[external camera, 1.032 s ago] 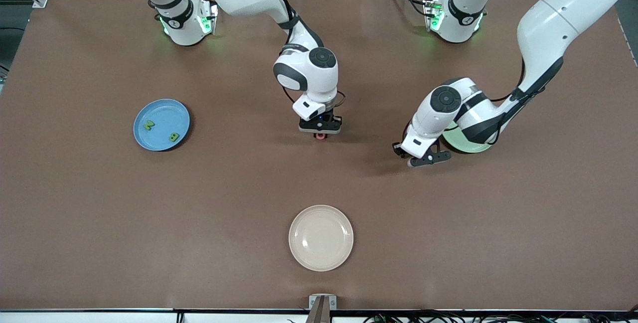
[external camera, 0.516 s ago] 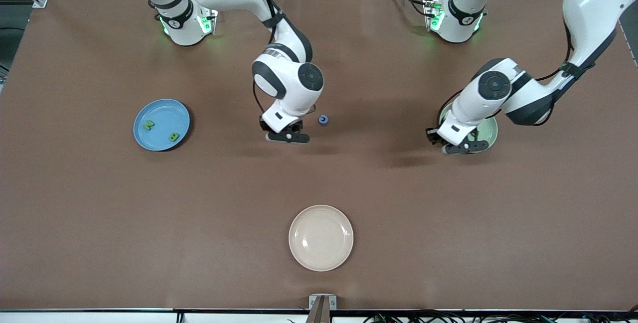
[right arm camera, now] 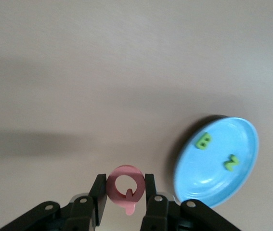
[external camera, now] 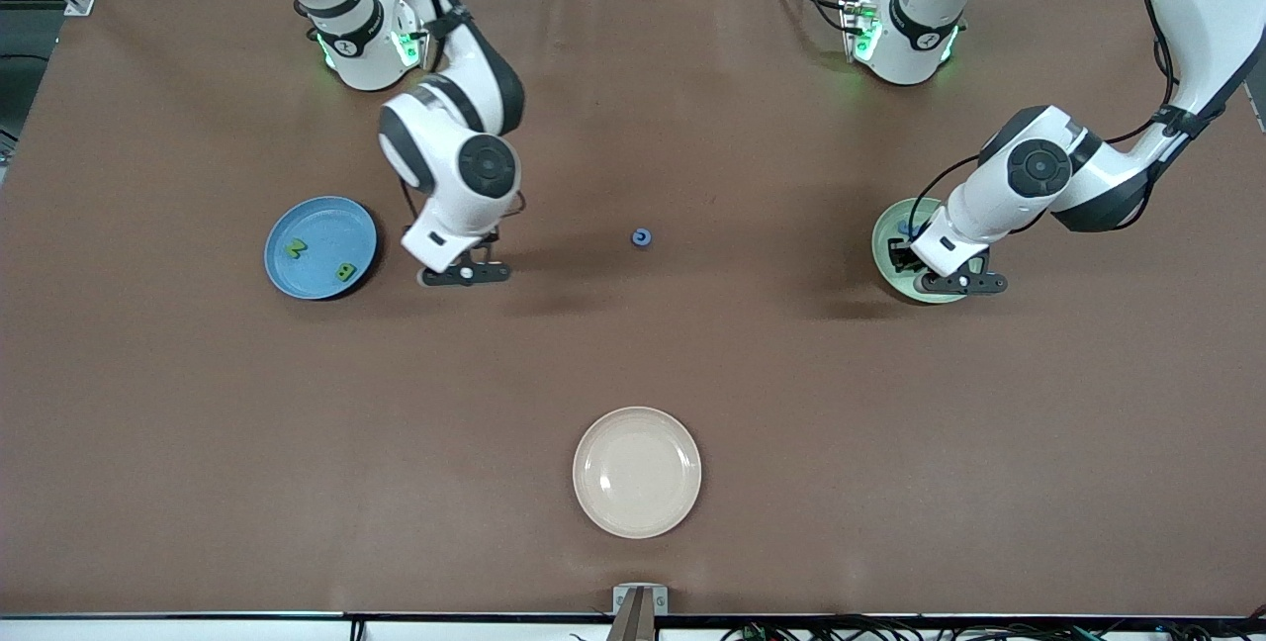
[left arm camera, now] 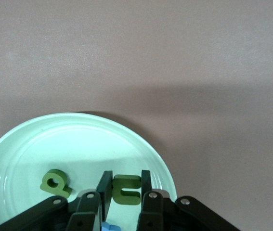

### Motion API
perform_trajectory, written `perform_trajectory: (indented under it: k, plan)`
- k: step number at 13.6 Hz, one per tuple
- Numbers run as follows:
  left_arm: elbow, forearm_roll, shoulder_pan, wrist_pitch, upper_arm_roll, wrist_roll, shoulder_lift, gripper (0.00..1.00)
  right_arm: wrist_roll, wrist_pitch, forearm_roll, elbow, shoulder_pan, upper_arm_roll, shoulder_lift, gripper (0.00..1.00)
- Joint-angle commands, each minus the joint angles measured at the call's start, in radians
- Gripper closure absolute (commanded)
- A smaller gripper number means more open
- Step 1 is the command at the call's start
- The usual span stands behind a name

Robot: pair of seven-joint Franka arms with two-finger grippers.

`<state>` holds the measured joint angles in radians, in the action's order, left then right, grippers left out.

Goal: Sort uppercase to blue plate, lowercase to green plate
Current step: 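Lower the pink Q onto the blue plate and open the right gripper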

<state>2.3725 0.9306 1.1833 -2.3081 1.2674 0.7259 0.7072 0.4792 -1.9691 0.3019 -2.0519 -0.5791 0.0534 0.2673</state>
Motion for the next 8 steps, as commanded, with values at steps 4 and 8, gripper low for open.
perform_trajectory:
  k: [4, 8]
  plan:
    - [0.008, 0.007, 0.006, 0.000, -0.016, -0.048, -0.026, 0.81, -0.307, -0.039, 0.023, -0.212, 0.246, -0.018, -0.242, 1.00]
    - [0.007, 0.007, 0.006, -0.005, -0.026, -0.085, -0.026, 0.70, -0.395, -0.063, 0.023, -0.260, 0.402, -0.018, -0.276, 1.00]
